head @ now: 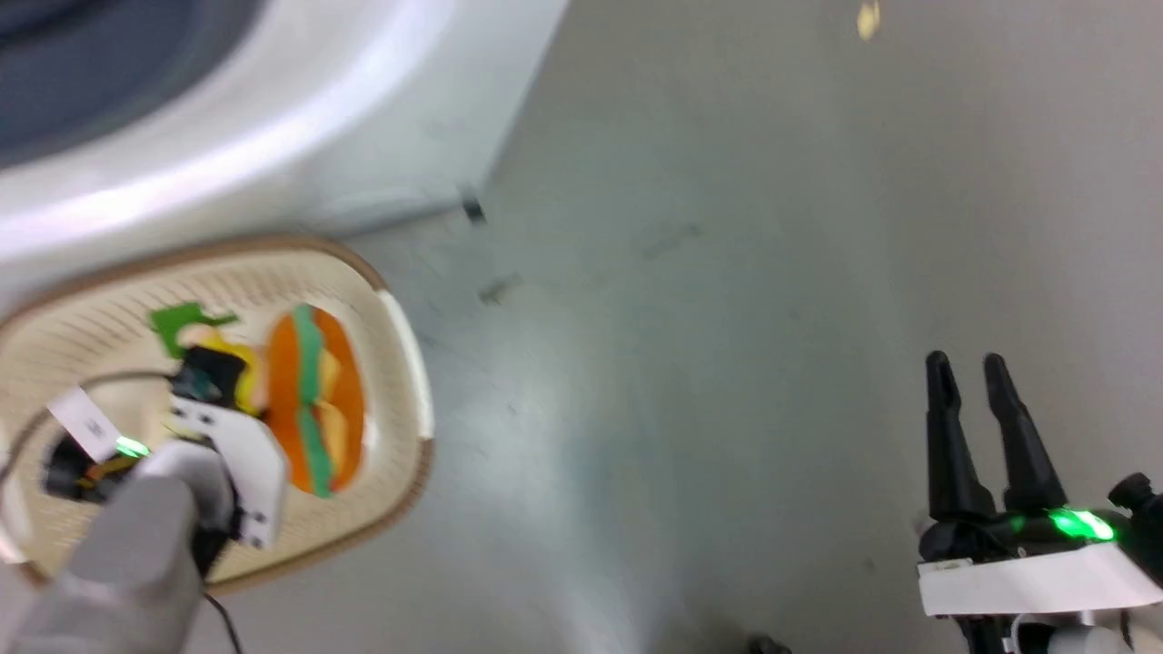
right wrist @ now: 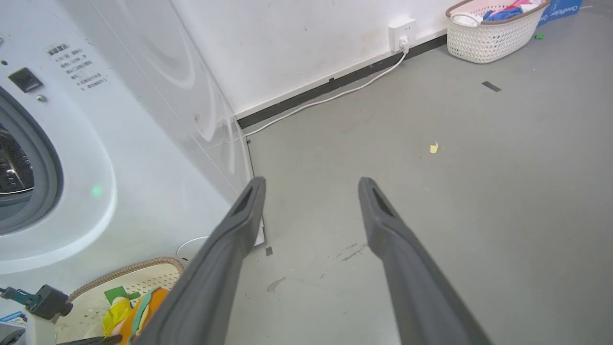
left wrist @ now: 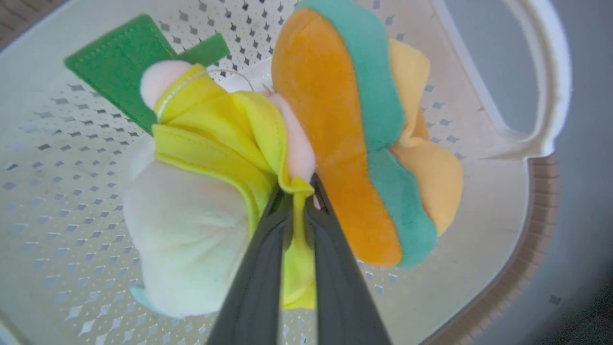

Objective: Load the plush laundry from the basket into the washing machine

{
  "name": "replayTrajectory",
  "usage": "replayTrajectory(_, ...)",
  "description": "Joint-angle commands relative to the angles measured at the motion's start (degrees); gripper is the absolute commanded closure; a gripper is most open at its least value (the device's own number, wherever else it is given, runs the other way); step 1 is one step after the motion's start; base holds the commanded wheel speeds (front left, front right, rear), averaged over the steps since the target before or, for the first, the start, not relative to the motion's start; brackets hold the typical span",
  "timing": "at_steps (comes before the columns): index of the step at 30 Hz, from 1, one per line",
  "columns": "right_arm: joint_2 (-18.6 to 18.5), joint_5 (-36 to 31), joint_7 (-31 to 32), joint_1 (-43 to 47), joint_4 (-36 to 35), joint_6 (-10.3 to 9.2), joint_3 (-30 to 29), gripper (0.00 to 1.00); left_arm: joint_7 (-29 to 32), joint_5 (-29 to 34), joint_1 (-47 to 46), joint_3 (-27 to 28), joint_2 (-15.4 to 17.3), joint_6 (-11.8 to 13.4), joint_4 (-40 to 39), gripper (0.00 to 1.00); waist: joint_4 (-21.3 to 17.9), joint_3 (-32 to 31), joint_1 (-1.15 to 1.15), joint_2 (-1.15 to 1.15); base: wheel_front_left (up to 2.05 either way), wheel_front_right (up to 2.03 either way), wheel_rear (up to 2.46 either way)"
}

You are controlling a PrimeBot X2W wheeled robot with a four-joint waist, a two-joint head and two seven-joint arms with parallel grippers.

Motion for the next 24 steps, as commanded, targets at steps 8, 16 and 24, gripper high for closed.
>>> replayTrajectory(8,0.0,-5.3,-0.3,4.0,2.3,0.03,-3.7,0.0,-9.7,-5.2,7.3,1.0,-5.7,-0.9,-0.8,1.0,10.3,-18.9,0.0,0.0,0.0,0.0,0.0)
replayTrajectory(16,0.0,-8.4,-0.3,8.7,3.3,0.03,-4.6,0.0,-15.8,-8.8,16.1,3.9,-7.0,-0.5,-8.6,1.0,15.1,-28.7,0.0,0.0,0.0,0.0,0.0)
replayTrajectory(24,0.0,-9.3,-0.3,11.6,3.0,0.03,-5.3,0.0,-15.9,-5.3,29.0,16.4,-6.1,4.4,-32.0,1.0,16.8,-32.5,0.0,0.0,0.0,0.0,0.0)
